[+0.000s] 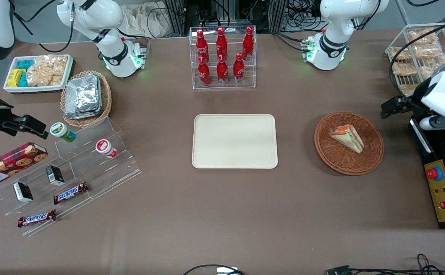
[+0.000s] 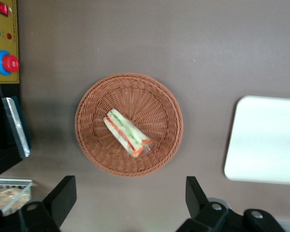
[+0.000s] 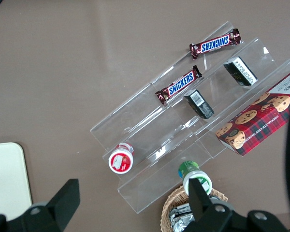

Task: Place sandwich from basket to tray
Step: 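Move the open left gripper over the sandwich in the wicker basket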

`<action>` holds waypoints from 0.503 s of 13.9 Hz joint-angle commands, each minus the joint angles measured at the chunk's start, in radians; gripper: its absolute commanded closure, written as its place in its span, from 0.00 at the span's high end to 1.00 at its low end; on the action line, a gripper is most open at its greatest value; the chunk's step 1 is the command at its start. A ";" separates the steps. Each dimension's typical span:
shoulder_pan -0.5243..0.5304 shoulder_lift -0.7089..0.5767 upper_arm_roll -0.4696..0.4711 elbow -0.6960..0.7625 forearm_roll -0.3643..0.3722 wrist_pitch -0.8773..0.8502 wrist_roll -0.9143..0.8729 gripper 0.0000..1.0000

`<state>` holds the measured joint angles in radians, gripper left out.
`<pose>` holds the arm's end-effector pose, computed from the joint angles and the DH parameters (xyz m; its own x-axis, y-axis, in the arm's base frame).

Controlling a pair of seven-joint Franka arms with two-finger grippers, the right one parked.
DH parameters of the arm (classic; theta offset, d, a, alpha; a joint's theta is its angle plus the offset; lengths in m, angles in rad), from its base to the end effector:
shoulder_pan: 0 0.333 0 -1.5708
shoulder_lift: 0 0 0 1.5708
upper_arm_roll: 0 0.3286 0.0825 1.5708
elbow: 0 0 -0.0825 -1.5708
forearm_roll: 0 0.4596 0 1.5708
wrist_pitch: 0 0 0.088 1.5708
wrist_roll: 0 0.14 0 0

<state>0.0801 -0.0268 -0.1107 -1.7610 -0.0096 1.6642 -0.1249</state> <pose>0.6182 -0.0207 0.5244 0.9930 0.0954 -0.0704 0.0954 -0.9954 -0.0023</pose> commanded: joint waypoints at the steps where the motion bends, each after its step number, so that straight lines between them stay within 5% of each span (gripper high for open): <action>1: 0.003 -0.108 0.003 -0.242 0.014 0.153 -0.056 1.00; 4: 0.035 -0.195 0.011 -0.460 0.014 0.329 -0.094 1.00; 7: 0.041 -0.196 0.011 -0.529 0.013 0.394 -0.165 1.00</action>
<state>0.1173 -0.1747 -0.0947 -2.2215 -0.0068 2.0134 -0.2275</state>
